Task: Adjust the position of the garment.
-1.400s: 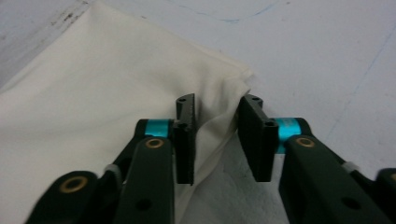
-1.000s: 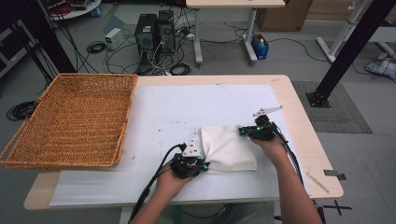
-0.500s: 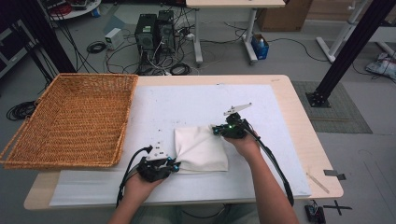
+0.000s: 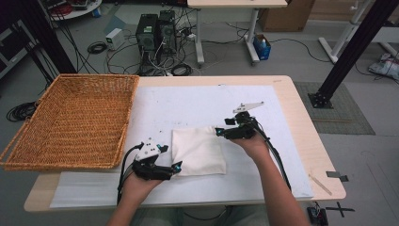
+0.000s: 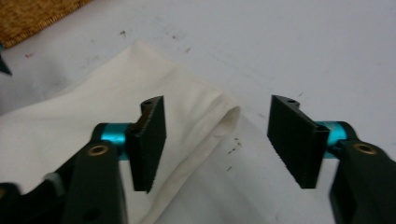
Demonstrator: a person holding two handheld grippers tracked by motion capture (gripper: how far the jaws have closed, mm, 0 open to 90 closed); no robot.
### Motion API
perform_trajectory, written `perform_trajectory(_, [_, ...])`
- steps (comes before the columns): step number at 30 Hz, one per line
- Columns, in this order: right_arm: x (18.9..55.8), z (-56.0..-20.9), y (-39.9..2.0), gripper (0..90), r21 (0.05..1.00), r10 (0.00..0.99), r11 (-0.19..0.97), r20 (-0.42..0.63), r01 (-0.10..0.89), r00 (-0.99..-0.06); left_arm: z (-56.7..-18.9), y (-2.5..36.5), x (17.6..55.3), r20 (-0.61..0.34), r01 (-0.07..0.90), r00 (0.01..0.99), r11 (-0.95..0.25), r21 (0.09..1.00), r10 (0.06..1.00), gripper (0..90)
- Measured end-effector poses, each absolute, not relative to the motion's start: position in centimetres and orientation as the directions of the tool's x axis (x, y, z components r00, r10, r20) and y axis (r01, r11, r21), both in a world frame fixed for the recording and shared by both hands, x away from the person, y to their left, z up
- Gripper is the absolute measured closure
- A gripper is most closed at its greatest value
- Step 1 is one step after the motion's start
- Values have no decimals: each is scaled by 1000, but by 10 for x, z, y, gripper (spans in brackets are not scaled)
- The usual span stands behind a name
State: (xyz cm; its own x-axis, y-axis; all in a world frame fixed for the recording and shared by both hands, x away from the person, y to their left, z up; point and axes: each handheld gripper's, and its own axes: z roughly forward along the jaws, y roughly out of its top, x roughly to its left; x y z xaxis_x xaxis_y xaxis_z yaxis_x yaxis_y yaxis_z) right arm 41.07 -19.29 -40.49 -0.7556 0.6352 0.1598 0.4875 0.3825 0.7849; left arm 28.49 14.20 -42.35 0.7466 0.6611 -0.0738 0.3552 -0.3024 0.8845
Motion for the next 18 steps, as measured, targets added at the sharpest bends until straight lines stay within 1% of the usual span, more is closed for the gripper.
perform_trajectory(1, [407, -401, -197, 294, 796, 641, 372, 152, 478, -752, -413, 143, 289, -67, 330, 739, -274, 903, 670, 193])
perform_trajectory(3, [401, -392, -208, 266, 821, 644, 351, 137, 450, -753, -402, 144, 293, -57, 305, 731, -251, 919, 680, 177])
perform_trajectory(5, [393, -384, -217, 220, 835, 656, 335, 126, 436, -744, -391, 147, 297, -49, 283, 728, -235, 930, 684, 168])
perform_trajectory(6, [393, -384, -217, 220, 835, 656, 335, 126, 436, -744, -391, 147, 297, -49, 283, 728, -235, 930, 684, 167])
perform_trajectory(8, [381, -371, -229, 205, 864, 655, 314, 104, 394, -749, -378, 150, 305, -42, 260, 717, -212, 942, 695, 147])
perform_trajectory(9, [376, -367, -232, 205, 875, 652, 304, 98, 377, -752, -378, 150, 305, -42, 260, 717, -212, 942, 695, 133])
perform_trajectory(11, [368, -360, -238, 200, 898, 644, 282, 85, 338, -761, -367, 154, 314, -48, 252, 717, -195, 948, 695, 133])
perform_trajectory(13, [361, -357, -244, 164, 917, 642, 260, 70, 303, -763, -363, 157, 318, -55, 248, 714, -178, 952, 698, 125])
perform_trajectory(14, [361, -357, -244, 164, 917, 642, 260, 70, 303, -763, -363, 157, 318, -55, 248, 714, -178, 952, 698, 117])
perform_trajectory(16, [354, -358, -252, 134, 926, 640, 242, 73, 291, -765, -361, 158, 322, -70, 258, 710, -166, 952, 701, 107])
perform_trajectory(18, [351, -361, -258, 134, 926, 640, 236, 81, 295, -764, -361, 159, 325, -79, 266, 712, -165, 950, 697, 104])
